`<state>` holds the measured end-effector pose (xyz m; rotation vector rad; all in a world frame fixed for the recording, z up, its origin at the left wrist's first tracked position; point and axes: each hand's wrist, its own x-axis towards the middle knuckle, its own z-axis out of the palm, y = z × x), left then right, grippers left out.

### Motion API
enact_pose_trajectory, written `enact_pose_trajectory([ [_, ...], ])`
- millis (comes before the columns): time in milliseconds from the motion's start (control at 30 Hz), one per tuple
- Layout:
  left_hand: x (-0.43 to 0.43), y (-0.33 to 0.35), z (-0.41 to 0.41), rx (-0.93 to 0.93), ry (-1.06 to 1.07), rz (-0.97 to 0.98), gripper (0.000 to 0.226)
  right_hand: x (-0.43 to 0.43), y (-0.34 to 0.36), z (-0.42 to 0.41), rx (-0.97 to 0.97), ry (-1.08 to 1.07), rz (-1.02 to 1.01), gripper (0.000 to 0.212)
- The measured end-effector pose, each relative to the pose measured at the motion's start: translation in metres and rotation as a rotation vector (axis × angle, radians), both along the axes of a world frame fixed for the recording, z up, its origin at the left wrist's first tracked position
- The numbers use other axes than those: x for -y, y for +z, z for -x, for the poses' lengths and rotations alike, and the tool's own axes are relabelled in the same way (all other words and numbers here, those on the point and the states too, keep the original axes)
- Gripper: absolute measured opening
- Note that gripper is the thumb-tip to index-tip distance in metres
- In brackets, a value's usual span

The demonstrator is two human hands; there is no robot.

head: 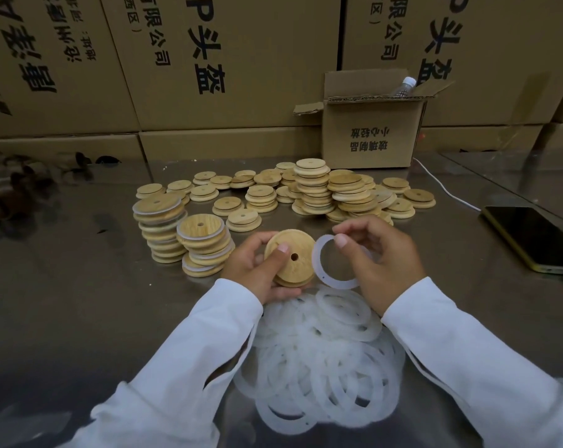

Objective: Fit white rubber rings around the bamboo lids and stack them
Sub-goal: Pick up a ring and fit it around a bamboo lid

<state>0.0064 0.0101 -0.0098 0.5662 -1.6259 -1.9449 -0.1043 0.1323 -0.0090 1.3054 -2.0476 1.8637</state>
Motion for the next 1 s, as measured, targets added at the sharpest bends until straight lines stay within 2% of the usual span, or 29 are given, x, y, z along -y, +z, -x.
enact_pose_trajectory([
  [300,-0.013,0.000,-0.003,-0.063,-0.151,0.177,0.018,0.000,0.004,-0.020,-0.127,-0.045,0.040,0.040],
  [500,-0.015,-0.001,-0.003,-0.093,-0.191,0.267,0.019,-0.001,0.009,-0.028,-0.108,-0.050,0.114,0.037],
  [833,-0.012,0.000,-0.004,-0.084,-0.312,0.169,0.024,0.001,0.005,-0.019,0.000,-0.135,0.065,0.021],
  [1000,-0.009,0.000,-0.005,-0.063,-0.365,0.165,0.025,0.000,0.008,-0.017,0.114,-0.075,0.074,0.018],
])
